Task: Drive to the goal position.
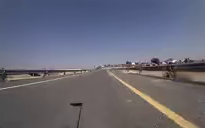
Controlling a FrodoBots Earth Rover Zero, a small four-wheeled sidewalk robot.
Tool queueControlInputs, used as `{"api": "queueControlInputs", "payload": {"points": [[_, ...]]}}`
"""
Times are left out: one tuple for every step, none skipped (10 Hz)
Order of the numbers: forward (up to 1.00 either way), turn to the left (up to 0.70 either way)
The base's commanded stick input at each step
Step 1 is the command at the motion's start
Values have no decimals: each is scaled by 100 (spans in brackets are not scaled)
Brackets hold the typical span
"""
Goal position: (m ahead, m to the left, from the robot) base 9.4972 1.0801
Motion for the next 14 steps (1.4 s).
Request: {"api": "queueControlInputs", "payload": {"points": [[100, 0], [100, 0], [100, 0], [100, 6], [100, 12], [100, 19], [100, 39], [100, 20], [100, 0], [100, 0], [100, 0], [100, 0], [100, -31], [100, -7]]}}
